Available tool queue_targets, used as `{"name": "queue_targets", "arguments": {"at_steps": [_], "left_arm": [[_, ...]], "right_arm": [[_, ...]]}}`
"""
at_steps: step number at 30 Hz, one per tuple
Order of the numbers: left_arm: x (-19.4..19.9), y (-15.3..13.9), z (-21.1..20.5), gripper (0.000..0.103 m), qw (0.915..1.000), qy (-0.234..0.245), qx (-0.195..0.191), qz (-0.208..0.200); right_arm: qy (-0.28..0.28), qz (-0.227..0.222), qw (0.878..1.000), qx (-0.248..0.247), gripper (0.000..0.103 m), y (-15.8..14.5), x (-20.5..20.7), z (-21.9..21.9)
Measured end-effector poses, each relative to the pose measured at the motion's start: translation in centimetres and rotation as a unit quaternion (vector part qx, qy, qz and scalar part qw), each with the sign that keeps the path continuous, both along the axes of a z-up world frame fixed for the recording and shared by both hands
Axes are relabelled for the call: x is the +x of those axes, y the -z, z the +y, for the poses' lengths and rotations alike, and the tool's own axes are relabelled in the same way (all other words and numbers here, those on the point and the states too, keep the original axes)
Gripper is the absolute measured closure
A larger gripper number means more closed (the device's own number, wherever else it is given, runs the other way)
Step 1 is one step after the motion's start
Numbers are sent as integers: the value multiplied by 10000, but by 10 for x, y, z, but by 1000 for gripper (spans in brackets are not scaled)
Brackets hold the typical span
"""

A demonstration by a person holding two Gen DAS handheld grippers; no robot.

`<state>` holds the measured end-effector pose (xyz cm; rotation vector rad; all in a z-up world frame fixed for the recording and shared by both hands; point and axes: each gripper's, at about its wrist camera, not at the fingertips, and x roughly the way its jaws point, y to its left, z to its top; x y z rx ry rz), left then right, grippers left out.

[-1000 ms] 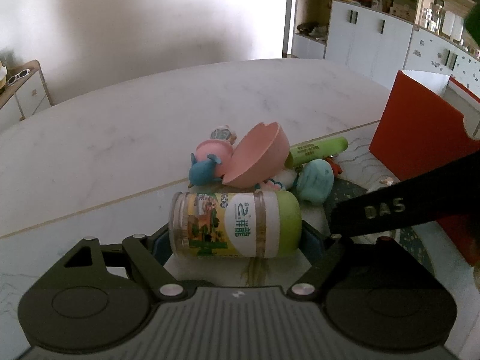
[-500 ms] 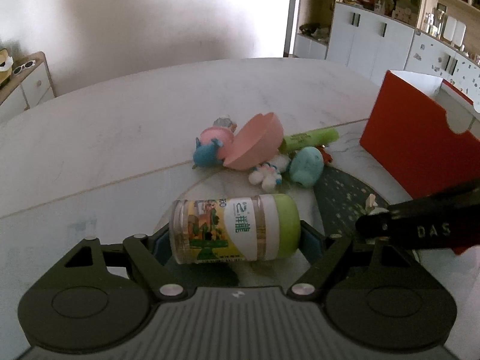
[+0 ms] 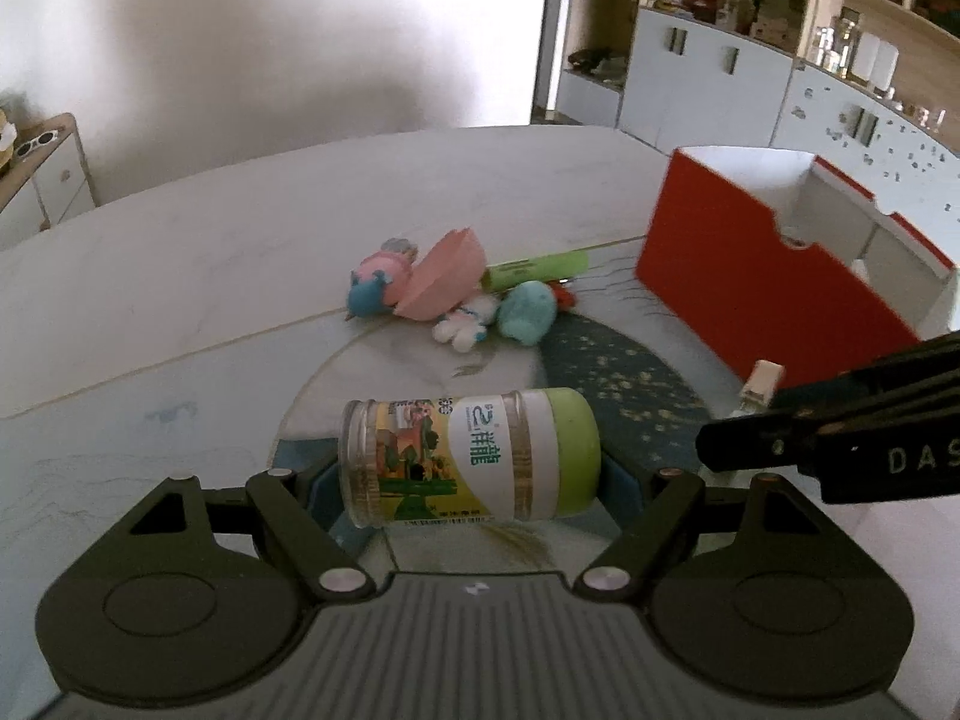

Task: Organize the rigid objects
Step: 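Carry the jar with the left tool while the right tool carries the correction tape into the red box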

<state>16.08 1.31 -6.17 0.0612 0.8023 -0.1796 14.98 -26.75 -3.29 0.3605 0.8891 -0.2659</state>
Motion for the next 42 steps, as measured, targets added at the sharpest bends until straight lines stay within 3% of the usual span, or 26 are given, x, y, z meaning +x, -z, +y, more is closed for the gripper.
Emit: {"name": "queue_targets", "arguments": {"at_steps": [11, 22, 33, 42], "left_arm": [[-20, -44, -30, 20, 9994, 237, 7, -264], [-19, -84, -97, 20, 9972, 509, 143, -535], [3, -95, -183, 20, 9963, 702, 227, -433], [33, -82, -245, 20, 9963, 752, 377, -162]], "right_arm": [[20, -647, 9978, 148, 67, -52, -32, -22], [172, -1011, 9947, 84, 67, -91, -65, -88], [345, -843, 9958, -118, 67, -90, -97, -169], [351, -540, 9976, -239, 67, -71, -112, -218]]}}
